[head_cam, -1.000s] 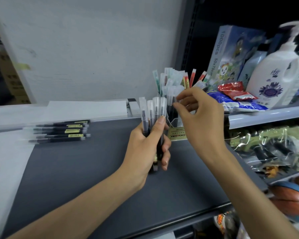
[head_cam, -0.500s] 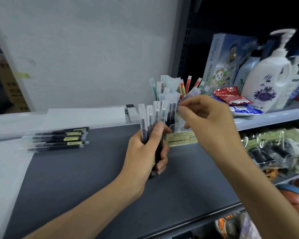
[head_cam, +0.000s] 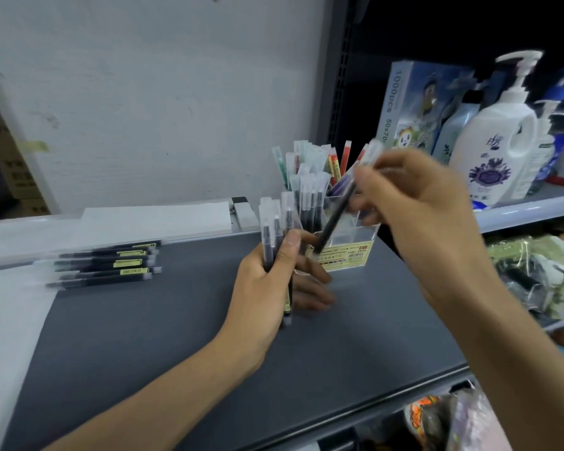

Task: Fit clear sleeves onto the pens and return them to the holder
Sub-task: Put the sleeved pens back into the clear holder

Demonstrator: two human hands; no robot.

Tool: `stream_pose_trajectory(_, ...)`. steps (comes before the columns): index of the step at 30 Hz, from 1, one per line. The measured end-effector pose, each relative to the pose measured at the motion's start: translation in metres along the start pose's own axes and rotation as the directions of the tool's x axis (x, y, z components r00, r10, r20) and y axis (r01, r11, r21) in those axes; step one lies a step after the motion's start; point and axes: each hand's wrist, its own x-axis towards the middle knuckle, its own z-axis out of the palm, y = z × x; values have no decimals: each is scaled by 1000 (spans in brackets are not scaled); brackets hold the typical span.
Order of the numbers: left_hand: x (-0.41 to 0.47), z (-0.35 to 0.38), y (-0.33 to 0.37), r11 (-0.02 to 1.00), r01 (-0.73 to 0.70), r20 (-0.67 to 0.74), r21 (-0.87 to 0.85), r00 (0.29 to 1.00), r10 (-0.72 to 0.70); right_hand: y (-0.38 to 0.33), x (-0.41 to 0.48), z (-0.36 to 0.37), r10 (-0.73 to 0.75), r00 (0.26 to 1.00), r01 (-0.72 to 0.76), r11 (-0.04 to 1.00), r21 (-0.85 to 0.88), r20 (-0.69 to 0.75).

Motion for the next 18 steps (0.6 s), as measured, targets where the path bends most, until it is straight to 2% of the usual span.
stream_pose_trajectory(3,3,-5,-1,1000,-1,-67,15,998,2,-7,5,-10,-176,971,174,984,-23,-162)
stream_pose_trajectory(6,5,-8,-4,998,-2,-102,57,995,8,-8,10,-13,-282,937,267,959,-96,-206)
stream_pose_trajectory(18,7,-9,-4,1000,4,-100,-21,995,-6,29,21,17,-197,977,175,961,-213,-85)
